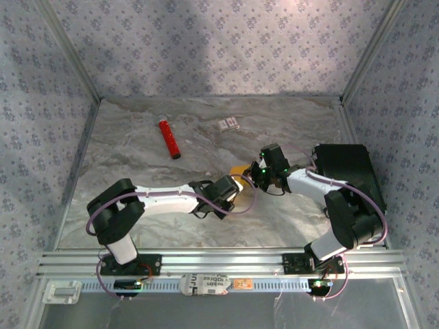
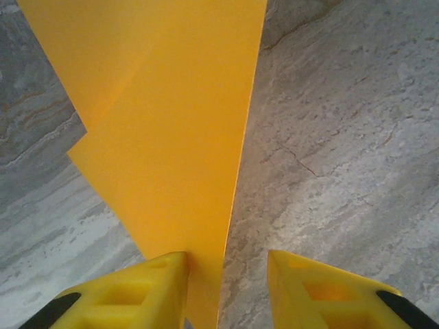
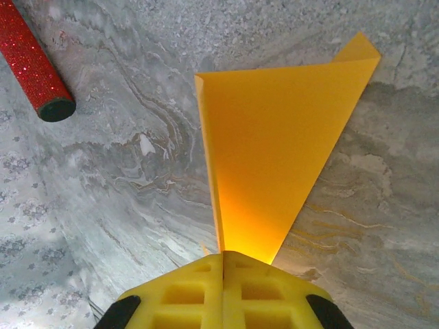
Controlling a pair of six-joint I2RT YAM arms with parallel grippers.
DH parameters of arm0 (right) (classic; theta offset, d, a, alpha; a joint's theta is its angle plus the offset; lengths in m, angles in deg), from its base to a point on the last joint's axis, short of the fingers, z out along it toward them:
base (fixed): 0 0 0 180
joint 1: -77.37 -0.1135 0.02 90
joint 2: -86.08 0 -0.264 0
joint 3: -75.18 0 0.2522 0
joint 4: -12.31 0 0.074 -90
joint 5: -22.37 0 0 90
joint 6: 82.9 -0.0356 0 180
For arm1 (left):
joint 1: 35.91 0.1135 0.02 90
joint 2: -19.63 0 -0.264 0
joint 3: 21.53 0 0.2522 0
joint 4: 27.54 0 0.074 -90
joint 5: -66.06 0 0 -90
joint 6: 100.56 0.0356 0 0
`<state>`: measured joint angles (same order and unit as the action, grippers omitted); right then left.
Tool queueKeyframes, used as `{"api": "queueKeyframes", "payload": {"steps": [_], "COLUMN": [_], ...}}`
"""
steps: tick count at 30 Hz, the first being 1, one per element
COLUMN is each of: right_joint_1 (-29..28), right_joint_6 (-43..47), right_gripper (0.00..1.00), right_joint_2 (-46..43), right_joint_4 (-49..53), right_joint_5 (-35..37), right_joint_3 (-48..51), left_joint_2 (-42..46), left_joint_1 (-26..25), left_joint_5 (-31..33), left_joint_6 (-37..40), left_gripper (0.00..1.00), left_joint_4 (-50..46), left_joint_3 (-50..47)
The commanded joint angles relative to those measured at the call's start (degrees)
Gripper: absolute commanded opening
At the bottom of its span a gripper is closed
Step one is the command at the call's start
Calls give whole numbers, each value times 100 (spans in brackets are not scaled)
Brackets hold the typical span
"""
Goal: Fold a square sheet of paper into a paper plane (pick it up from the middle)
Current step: Fold the wing for the fifth time at the center of the table.
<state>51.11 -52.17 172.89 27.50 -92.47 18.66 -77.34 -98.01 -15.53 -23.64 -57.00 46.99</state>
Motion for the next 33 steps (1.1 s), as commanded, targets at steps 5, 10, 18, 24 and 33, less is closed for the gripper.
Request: {"api": "queueKeyframes", "payload": {"steps": [5, 10, 18, 24, 33], "right_joint_1": [27, 31, 22, 18, 16], "right_joint_6": [-132, -120, -120, -120, -96], "right_gripper": [4, 4, 4, 4, 4], "right_joint_2": [-71, -109, -118, -112, -112], "right_joint_4": [-116, -86, -86, -86, -84], "right_joint_5": [-80, -81, -100, -103, -96], "right_joint_3": [76, 86, 73, 82, 85], "left_joint_2": [-133, -155, -155, -226, -206], "left_joint_1": [-153, -161, -163, -161, -161], "left_joint_5": [610, 741, 744, 739, 733], "left_joint_6": [60, 43, -25, -53, -79], "left_gripper": [30, 27, 21, 21, 20], "left_joint_4": [-220, -230, -174, -177, -163], "left_joint_3": [210, 199, 173, 174, 178]}}
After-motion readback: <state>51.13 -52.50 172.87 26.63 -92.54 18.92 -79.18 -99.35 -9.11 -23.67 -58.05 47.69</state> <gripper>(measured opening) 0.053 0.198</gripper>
